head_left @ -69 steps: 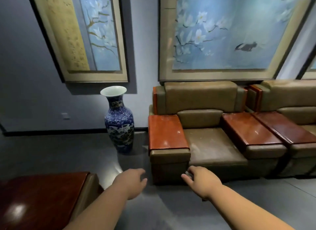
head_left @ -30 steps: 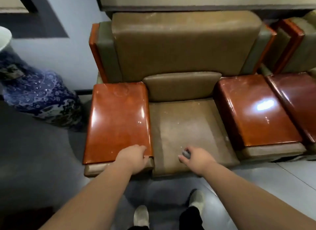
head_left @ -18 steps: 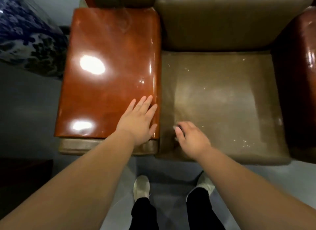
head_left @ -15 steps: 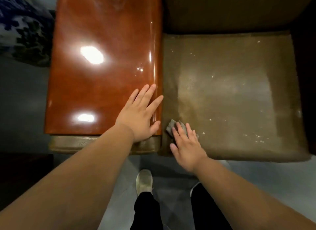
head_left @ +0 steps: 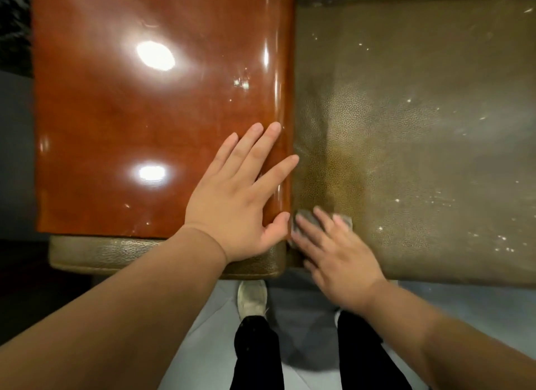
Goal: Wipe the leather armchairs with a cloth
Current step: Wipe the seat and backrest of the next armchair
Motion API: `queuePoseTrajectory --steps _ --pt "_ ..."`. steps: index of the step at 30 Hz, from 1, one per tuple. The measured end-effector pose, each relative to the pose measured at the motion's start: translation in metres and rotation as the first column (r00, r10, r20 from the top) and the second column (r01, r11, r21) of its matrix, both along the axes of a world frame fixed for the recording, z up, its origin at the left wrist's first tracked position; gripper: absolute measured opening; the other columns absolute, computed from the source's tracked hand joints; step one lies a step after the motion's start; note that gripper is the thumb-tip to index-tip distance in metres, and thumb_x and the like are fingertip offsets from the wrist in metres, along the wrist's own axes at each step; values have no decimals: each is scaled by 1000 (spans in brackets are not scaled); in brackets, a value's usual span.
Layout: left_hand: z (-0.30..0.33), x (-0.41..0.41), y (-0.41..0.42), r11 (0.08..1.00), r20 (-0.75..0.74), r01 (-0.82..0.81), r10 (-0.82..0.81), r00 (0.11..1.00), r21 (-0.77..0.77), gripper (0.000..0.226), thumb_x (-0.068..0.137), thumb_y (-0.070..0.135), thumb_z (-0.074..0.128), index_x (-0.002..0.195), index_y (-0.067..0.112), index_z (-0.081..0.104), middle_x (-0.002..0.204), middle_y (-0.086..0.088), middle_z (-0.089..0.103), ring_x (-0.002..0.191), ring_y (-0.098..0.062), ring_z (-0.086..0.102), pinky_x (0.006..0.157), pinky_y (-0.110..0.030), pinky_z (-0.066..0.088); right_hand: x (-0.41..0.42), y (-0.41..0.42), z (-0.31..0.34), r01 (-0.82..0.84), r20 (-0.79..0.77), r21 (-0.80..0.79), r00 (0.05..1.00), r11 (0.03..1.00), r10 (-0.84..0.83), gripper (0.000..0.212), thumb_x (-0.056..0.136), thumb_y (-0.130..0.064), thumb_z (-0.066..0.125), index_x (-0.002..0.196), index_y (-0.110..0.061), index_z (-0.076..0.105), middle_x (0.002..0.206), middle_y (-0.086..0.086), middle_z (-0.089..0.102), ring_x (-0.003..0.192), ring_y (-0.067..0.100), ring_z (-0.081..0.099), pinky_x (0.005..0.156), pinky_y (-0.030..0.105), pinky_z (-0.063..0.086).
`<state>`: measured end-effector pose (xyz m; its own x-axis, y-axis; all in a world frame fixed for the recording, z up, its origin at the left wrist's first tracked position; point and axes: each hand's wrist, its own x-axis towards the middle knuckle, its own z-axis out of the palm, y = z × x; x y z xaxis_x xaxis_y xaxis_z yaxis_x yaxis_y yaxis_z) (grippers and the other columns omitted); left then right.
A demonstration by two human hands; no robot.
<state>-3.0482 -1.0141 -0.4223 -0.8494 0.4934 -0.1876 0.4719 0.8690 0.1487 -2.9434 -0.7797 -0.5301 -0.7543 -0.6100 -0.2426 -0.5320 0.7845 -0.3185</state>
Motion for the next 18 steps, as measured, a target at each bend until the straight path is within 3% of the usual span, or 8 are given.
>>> queuePoseTrajectory --steps 2,4,7,9,12,15,16,18 --pt "0 1 -1 1000 -10 -10 10 1000 7 80 86 58 57 159 25 46 174 -15 17 161 -35 14 130 -55 13 23 14 7 -126 11 9 992 992 126 62 99 -40 53 158 -24 43 169 2 30 158 32 21 128 47 17" --pt "0 1 -2 1000 -21 -11 11 1000 8 80 86 58 57 159 25 46 174 -14 17 161 -35 14 131 -54 11 -21 18 -4 -120 -61 54 990 991 124 60 99 -38 50 156 -20 47 166 5 36 156 35 26 127 50 20" --pt "-2 2 -1 1000 -16 -11 11 1000 1 80 86 58 57 159 26 45 175 -14 16 162 -35 13 131 -53 10 -122 10 -9 293 -122 101 952 951 -280 59 103 -29 47 159 -10 38 168 12 30 156 43 19 127 54 12" --pt "-3 3 -1 1000 -21 -22 22 1000 -8 80 87 57 57 159 26 44 175 -14 17 162 -34 13 131 -53 10 -134 1 -11 422 -106 113 905 900 -411 62 104 -27 38 162 -8 27 171 13 19 158 42 8 129 54 7" --pt "-2 5 -2 1000 -17 -26 26 1000 14 79 86 55 59 158 25 48 174 -14 19 161 -35 15 131 -53 11 -40 5 -1 101 -56 54 994 993 -98 66 95 -27 46 157 -4 40 168 18 28 157 40 19 127 54 18" --pt "-1 5 2 999 -34 -23 25 999 43 79 84 53 61 156 24 50 173 -15 22 161 -35 18 130 -54 14 15 42 15 -188 66 75 981 979 183 62 97 -42 50 148 -8 54 165 14 37 156 34 26 125 50 23" --pt "-2 3 3 999 -38 -21 23 999 47 79 84 53 61 156 25 50 173 -14 21 161 -35 18 130 -54 14 -1 52 11 -195 29 73 981 978 193 57 99 -42 48 144 -8 59 162 14 42 154 35 29 125 50 22" --pt "-4 1 4 999 -36 -17 18 999 30 79 85 54 60 158 26 48 174 -14 20 161 -35 16 131 -54 13 -61 53 0 -26 -91 94 995 995 34 54 102 -35 41 142 -3 59 158 19 46 153 40 31 128 51 14"
